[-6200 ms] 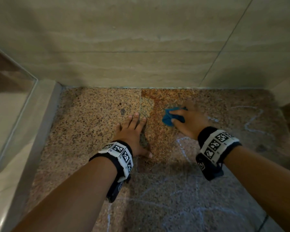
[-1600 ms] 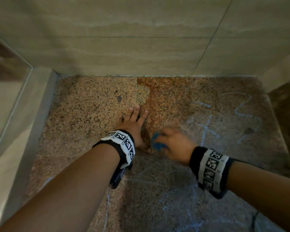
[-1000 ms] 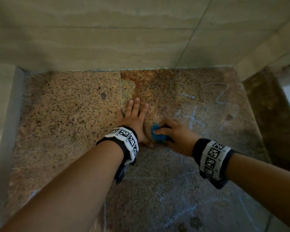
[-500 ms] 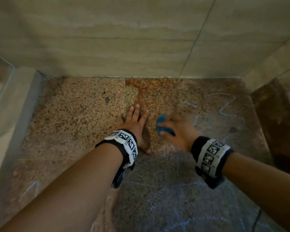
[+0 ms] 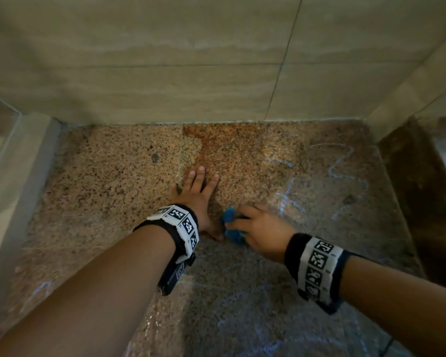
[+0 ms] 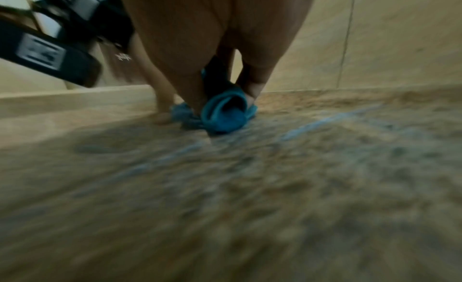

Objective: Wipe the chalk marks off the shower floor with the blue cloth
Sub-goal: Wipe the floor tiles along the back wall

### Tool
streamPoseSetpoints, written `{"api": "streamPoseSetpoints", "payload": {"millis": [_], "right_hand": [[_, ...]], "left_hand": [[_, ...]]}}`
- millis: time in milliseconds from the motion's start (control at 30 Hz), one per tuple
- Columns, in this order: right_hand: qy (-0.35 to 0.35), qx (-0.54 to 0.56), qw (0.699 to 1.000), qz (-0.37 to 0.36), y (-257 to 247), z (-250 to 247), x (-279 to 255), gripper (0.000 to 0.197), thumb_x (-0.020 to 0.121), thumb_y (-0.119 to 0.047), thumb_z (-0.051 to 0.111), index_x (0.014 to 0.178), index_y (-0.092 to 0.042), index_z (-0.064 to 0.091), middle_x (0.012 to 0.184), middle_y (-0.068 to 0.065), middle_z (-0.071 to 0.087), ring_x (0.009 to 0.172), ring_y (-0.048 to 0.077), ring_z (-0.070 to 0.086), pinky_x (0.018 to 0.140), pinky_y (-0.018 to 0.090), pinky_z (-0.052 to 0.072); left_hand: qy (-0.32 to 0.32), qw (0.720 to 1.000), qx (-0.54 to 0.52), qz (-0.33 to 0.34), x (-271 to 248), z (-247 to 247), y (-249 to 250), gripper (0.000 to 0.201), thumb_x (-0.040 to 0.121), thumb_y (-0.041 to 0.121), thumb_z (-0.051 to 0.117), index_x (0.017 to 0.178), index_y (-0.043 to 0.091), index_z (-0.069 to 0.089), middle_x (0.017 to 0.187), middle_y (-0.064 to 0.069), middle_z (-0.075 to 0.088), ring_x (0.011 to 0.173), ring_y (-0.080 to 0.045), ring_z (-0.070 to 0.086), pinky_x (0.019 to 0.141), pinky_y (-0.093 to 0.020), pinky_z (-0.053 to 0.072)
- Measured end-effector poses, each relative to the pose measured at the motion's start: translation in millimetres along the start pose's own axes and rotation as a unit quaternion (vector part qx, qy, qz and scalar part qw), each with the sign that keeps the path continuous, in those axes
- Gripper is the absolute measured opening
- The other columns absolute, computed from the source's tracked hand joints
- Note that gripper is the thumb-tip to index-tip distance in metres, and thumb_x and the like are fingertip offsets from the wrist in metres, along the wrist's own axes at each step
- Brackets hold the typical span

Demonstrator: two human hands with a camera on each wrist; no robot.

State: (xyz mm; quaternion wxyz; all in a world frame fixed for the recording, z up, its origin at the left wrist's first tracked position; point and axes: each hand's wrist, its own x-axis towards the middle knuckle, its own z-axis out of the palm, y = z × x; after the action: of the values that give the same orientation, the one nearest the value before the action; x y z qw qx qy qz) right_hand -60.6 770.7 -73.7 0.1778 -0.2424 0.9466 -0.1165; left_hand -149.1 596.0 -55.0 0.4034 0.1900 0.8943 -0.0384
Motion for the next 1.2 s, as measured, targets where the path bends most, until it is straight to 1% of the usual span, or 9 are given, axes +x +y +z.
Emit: {"api": "streamPoseSetpoints", "payload": {"millis": [67,167,233,433,633,833,1033,1133,1200], "right_hand": [[0.054,0.049,0.997,0.020,14,-5,7,0.039,0.087,-0.009,0.056,0.124,-0.020,0.058,0.126,0.008,0.050,0.113,0.028,0.047,0.096,0.037,0.040],[0.180,0.144,0.954,0.193,51,-19,17,0.028,0.087,-0.008,0.057,0.113,-0.014,0.064,0.113,0.012,0.057,0.103,0.027,0.053,0.087,0.036,0.043],[0.169,0.111,0.950,0.240,48,-18,15,0.032,0.090,-0.014,0.054,0.122,-0.016,0.061,0.126,0.011,0.052,0.115,0.030,0.048,0.098,0.039,0.039],[0.066,0.073,0.993,0.062,5,-10,1,0.035,0.091,-0.023,0.056,0.126,-0.022,0.057,0.131,0.006,0.046,0.116,0.030,0.044,0.099,0.034,0.035],[0.143,0.117,0.941,0.282,57,-34,24,0.030,0.091,-0.009,0.054,0.120,-0.015,0.062,0.128,0.010,0.051,0.112,0.028,0.053,0.094,0.032,0.041],[0.087,0.092,0.988,0.086,7,-10,17,0.038,0.086,-0.007,0.059,0.122,-0.018,0.061,0.129,0.006,0.055,0.121,0.028,0.047,0.105,0.034,0.032],[0.130,0.083,0.947,0.282,66,-37,19,0.033,0.093,-0.006,0.051,0.124,-0.014,0.058,0.131,0.012,0.051,0.111,0.030,0.054,0.094,0.032,0.042],[0.131,0.112,0.963,0.208,41,-30,14,0.025,0.092,-0.005,0.052,0.115,-0.008,0.061,0.122,0.014,0.052,0.101,0.026,0.057,0.086,0.033,0.043],[0.084,0.086,0.986,0.115,16,-14,10,0.032,0.089,-0.006,0.055,0.120,-0.012,0.061,0.128,0.009,0.054,0.112,0.026,0.053,0.097,0.034,0.040]], "left_hand": [[0.001,1.000,-0.001,0.005,-1,0,-1,0.141,0.058,0.069,0.077,0.147,0.035,-0.027,0.152,0.001,-0.040,0.144,-0.025,-0.028,0.116,-0.058,-0.003],[0.000,1.000,-0.004,0.011,-1,-1,-2,0.142,0.057,0.069,0.078,0.147,0.035,-0.027,0.152,0.001,-0.040,0.144,-0.025,-0.028,0.116,-0.059,-0.002],[-0.002,1.000,-0.003,0.009,0,-1,-2,0.142,0.057,0.069,0.078,0.147,0.035,-0.027,0.152,0.001,-0.040,0.144,-0.025,-0.028,0.116,-0.059,-0.002],[0.002,1.000,-0.006,0.011,0,2,-2,0.141,0.058,0.069,0.078,0.147,0.035,-0.027,0.152,0.001,-0.040,0.143,-0.025,-0.028,0.116,-0.058,-0.003],[0.001,1.000,-0.001,0.011,2,1,-2,0.143,0.056,0.070,0.078,0.146,0.035,-0.028,0.151,0.001,-0.040,0.143,-0.025,-0.028,0.115,-0.060,-0.003],[0.002,1.000,0.004,0.008,1,1,-2,0.142,0.057,0.071,0.077,0.146,0.035,-0.028,0.152,0.001,-0.040,0.144,-0.025,-0.028,0.115,-0.059,-0.004],[0.000,1.000,-0.002,0.013,0,0,-3,0.142,0.057,0.070,0.077,0.146,0.036,-0.028,0.151,0.001,-0.040,0.143,-0.024,-0.028,0.116,-0.059,-0.005],[0.003,1.000,-0.004,0.011,0,0,-3,0.142,0.057,0.070,0.078,0.147,0.036,-0.027,0.151,0.001,-0.040,0.144,-0.025,-0.028,0.116,-0.059,-0.004],[0.002,1.000,-0.002,0.008,0,1,-2,0.141,0.058,0.069,0.078,0.147,0.036,-0.026,0.151,0.001,-0.040,0.144,-0.025,-0.028,0.115,-0.059,-0.003]]}}
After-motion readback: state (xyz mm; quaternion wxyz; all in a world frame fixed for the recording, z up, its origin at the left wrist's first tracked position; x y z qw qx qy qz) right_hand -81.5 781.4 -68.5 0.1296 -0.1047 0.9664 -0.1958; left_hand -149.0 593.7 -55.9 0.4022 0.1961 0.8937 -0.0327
